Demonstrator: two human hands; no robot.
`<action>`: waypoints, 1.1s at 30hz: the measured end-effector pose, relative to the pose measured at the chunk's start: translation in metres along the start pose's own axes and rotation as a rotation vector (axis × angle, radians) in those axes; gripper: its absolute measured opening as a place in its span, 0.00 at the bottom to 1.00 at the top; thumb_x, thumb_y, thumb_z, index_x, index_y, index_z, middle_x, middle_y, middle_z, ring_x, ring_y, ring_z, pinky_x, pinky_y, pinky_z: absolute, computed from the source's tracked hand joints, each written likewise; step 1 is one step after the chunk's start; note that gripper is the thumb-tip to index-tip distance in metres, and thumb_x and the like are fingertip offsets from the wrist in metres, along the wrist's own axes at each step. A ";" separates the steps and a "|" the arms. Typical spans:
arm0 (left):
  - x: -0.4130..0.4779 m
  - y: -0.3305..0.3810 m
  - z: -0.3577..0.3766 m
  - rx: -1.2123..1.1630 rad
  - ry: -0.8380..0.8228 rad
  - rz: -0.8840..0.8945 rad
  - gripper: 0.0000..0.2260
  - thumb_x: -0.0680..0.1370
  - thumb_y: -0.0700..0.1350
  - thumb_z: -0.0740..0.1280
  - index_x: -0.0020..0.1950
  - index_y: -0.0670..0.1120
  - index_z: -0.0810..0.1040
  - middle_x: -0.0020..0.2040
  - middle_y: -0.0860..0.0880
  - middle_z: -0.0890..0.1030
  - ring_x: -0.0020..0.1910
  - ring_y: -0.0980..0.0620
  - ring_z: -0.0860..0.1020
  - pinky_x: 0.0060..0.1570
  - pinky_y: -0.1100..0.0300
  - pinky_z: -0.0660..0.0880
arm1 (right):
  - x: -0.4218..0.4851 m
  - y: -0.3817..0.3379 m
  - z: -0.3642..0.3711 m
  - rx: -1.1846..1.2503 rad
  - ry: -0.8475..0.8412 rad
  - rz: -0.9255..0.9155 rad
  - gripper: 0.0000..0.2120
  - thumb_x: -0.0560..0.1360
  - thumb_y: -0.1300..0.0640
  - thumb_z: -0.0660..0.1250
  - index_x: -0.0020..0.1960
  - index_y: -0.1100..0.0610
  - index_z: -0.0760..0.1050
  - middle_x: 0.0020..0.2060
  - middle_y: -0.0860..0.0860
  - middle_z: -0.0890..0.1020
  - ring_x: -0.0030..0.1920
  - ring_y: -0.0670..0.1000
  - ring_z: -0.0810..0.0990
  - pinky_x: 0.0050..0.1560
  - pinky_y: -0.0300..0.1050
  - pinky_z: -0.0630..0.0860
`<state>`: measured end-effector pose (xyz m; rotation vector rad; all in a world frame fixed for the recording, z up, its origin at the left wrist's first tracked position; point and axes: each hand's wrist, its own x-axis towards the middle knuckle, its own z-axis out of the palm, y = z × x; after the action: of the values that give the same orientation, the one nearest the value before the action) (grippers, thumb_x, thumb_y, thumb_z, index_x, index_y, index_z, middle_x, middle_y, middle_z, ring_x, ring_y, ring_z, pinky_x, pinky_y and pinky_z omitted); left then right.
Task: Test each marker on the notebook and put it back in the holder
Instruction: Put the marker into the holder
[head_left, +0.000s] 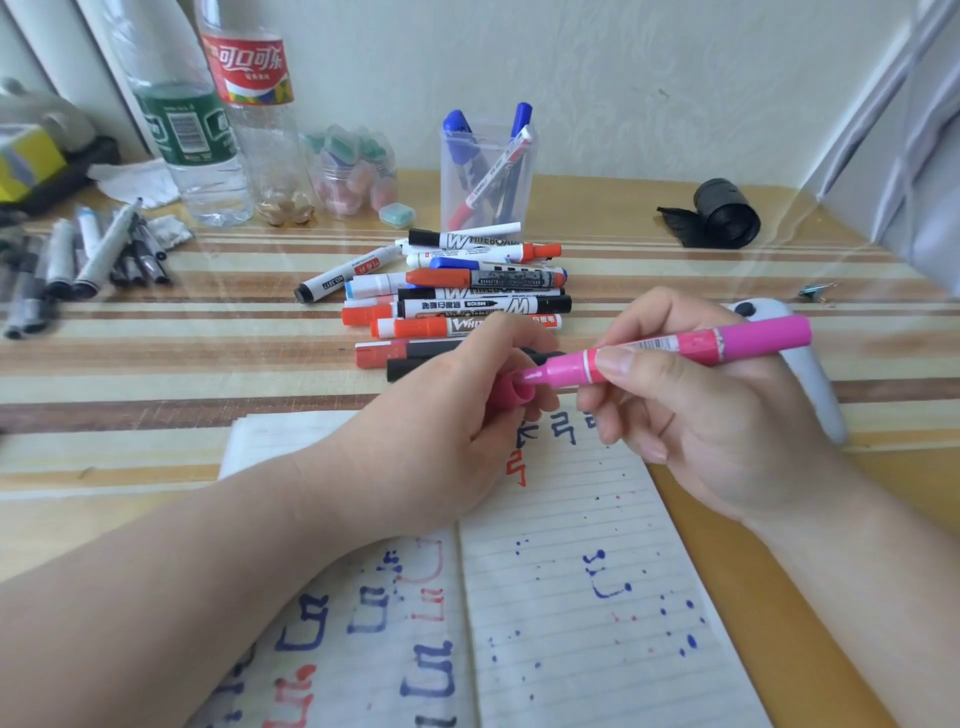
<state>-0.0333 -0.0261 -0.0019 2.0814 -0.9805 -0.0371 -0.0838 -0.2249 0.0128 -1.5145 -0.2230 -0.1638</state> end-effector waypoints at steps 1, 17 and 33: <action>0.000 0.000 0.000 -0.003 0.006 -0.002 0.18 0.79 0.33 0.63 0.66 0.50 0.69 0.47 0.59 0.81 0.43 0.63 0.78 0.38 0.74 0.70 | 0.000 -0.001 -0.001 0.003 0.013 0.000 0.06 0.69 0.55 0.71 0.41 0.57 0.78 0.33 0.61 0.82 0.28 0.55 0.77 0.22 0.38 0.64; 0.003 -0.001 -0.001 -0.262 0.174 -0.147 0.17 0.72 0.41 0.79 0.47 0.52 0.71 0.47 0.57 0.86 0.44 0.57 0.84 0.47 0.60 0.80 | -0.002 -0.008 -0.014 -0.241 -0.022 -0.098 0.08 0.69 0.55 0.76 0.45 0.58 0.82 0.26 0.52 0.76 0.26 0.52 0.71 0.29 0.41 0.67; 0.007 -0.007 -0.002 -0.973 0.042 -0.200 0.06 0.69 0.47 0.76 0.39 0.46 0.82 0.28 0.51 0.73 0.24 0.54 0.67 0.26 0.61 0.68 | 0.003 0.002 -0.007 0.146 -0.083 0.121 0.24 0.64 0.40 0.80 0.52 0.56 0.86 0.36 0.58 0.81 0.32 0.52 0.76 0.24 0.40 0.63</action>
<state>-0.0232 -0.0263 -0.0032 1.2524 -0.5410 -0.4742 -0.0804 -0.2314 0.0115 -1.3865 -0.2045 0.0116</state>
